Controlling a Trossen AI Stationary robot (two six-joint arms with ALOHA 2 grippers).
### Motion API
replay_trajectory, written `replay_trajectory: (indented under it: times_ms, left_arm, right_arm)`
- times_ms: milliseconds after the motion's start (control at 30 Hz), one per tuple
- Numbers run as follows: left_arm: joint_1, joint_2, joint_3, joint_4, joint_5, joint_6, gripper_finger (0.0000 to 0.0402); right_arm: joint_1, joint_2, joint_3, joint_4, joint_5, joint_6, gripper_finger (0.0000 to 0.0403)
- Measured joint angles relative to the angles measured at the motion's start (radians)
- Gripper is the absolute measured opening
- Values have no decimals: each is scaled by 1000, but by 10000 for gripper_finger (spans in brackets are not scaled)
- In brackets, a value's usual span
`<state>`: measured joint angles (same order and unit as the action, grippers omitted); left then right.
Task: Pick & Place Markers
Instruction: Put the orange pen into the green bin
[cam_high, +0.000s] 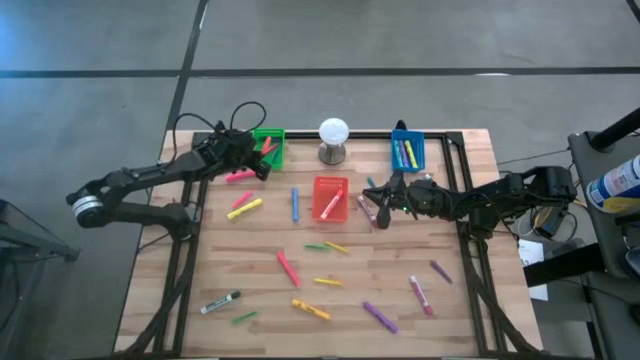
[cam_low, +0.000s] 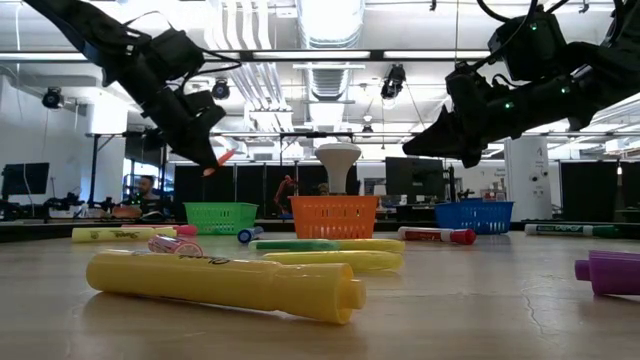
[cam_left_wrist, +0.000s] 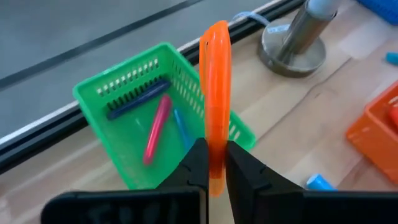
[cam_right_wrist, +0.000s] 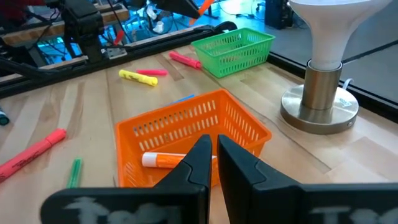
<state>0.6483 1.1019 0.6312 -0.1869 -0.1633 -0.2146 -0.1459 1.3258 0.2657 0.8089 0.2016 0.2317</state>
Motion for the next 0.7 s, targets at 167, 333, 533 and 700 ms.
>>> replay_trajectory:
  times_ms: [167, 333, 533, 700]
  left_arm:
    - [0, 46, 0, 47, 17, -5, 26]
    - [0, 104, 0, 98, 25, -7, 26]
    - [0, 144, 4, 134, 36, -7, 26]
    - [4, 160, 12, 142, 36, -7, 26]
  right_arm:
    - [0, 0, 0, 0, 0, 0, 22]
    - [0, 0, 0, -6, 0, 0, 22]
    - [0, 0, 0, -22, 0, 0, 22]
    - [0, 0, 0, -25, 0, -4, 22]
